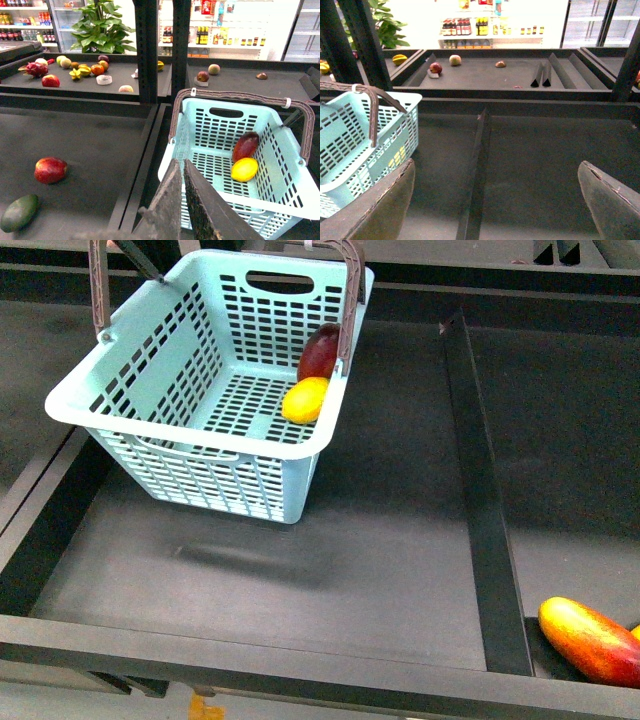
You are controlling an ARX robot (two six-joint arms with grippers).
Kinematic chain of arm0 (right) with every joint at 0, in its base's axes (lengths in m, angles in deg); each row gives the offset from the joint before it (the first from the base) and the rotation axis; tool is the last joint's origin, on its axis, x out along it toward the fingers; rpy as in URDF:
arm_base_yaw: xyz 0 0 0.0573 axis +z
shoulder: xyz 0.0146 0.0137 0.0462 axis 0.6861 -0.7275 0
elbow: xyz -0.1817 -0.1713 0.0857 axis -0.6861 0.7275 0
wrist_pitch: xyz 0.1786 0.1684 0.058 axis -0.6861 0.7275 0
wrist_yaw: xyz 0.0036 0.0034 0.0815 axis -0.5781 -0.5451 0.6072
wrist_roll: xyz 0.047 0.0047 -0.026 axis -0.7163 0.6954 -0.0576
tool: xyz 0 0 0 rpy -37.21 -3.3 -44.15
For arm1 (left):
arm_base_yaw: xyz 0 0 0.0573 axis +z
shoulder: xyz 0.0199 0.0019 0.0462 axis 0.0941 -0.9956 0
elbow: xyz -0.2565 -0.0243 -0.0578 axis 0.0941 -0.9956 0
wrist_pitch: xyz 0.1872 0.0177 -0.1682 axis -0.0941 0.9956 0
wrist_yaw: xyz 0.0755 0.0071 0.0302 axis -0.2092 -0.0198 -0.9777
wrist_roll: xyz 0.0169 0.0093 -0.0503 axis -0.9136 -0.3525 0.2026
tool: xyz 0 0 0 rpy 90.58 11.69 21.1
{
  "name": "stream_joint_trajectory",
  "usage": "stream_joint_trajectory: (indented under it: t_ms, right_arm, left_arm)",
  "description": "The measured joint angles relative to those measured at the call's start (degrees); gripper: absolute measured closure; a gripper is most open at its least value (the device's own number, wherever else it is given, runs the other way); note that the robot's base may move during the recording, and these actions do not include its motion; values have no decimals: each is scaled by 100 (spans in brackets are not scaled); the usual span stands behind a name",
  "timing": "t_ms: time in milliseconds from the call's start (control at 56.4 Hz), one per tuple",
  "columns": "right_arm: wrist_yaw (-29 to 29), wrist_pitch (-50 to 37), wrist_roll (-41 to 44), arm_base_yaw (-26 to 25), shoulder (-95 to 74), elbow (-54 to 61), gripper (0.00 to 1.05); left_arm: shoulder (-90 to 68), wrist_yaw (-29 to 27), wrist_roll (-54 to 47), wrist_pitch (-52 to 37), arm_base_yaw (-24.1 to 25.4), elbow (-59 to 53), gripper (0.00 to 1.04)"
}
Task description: Pick lemon and mango into basket
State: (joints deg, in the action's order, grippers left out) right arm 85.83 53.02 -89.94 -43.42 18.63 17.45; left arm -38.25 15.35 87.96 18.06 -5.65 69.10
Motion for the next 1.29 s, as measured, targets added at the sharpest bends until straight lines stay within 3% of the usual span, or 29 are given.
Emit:
stream_joint_trajectory:
  t_ms: [744, 851, 1294]
  right_arm:
    - [0, 0, 0, 0, 0, 0, 9]
    - [-2, 0, 2, 0, 0, 0, 9]
    - [0, 0, 2, 0, 0, 0, 9]
  left_arm:
    - [1585, 0, 0, 1561, 0, 0, 101]
    - [2369, 0, -2, 2470, 2, 0, 101]
    - [2524, -2, -2, 2520, 2, 0, 101]
